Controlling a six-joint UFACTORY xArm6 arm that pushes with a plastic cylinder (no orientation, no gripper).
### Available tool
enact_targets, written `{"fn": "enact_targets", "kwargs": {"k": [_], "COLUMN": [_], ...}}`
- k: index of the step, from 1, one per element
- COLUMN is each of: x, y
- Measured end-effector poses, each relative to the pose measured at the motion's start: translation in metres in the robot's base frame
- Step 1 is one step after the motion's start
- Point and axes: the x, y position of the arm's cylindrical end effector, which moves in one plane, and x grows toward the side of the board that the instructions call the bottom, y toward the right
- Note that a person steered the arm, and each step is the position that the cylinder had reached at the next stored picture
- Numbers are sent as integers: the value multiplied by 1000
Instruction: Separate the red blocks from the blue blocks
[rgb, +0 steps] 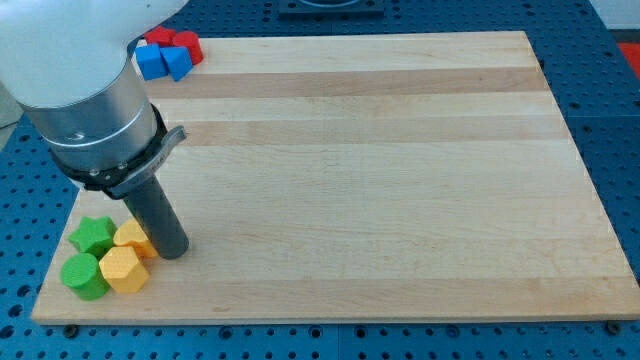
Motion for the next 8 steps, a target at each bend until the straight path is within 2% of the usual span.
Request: {"fn": "enact_targets", "kwargs": {"k": [1, 3, 4, 5, 7, 8], "x": [-5, -89, -89, -108, -185, -188], "y": [0, 16, 15, -16, -130, -133]}}
